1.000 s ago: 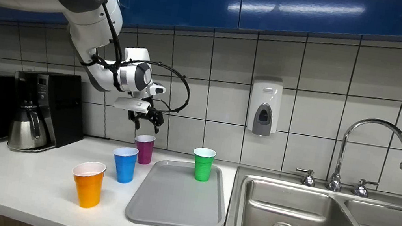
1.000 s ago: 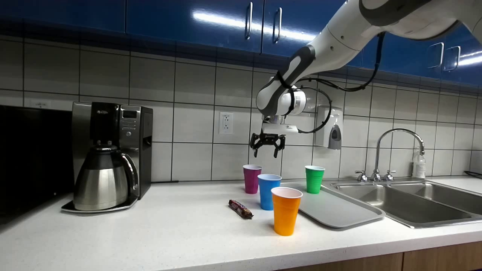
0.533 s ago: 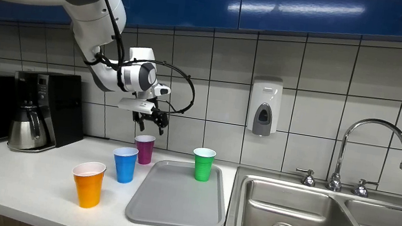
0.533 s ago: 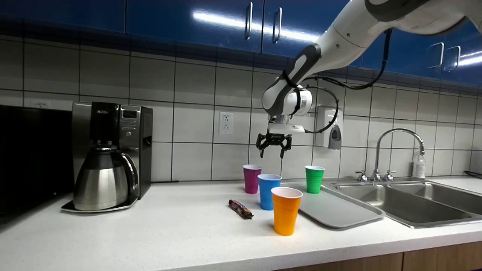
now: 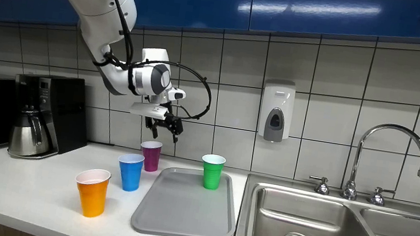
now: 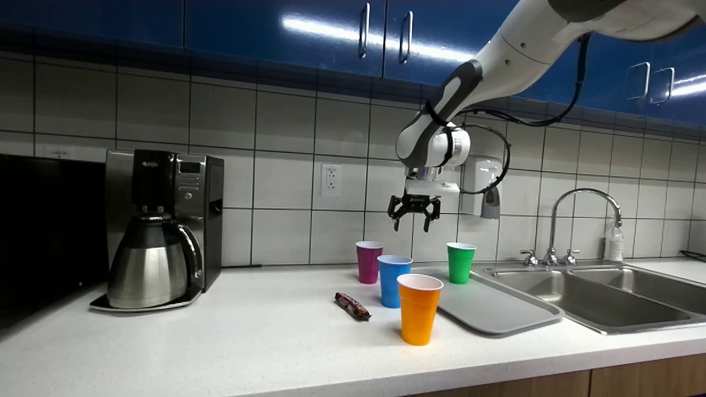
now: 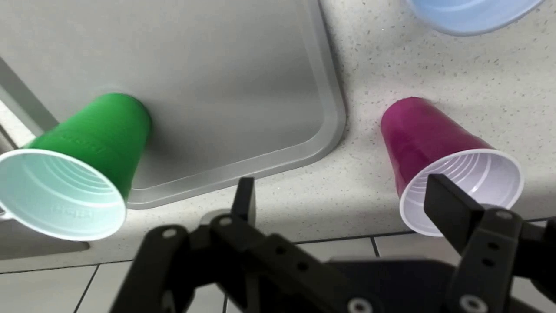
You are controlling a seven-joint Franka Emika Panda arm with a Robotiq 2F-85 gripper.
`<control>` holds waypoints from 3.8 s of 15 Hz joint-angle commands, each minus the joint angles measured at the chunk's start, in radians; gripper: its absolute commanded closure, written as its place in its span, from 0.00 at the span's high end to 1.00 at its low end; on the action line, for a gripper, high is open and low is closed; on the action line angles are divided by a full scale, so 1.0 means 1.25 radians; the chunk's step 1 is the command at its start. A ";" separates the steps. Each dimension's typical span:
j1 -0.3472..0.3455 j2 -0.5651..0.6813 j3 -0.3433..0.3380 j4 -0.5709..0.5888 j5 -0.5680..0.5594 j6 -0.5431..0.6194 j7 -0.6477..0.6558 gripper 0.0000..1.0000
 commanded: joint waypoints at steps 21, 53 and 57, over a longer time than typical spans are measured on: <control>-0.091 -0.066 -0.053 -0.086 -0.001 0.012 -0.013 1.00; -0.103 0.180 -0.076 0.131 0.014 0.115 -0.012 1.00; -0.102 0.206 -0.077 0.157 0.014 0.113 -0.012 1.00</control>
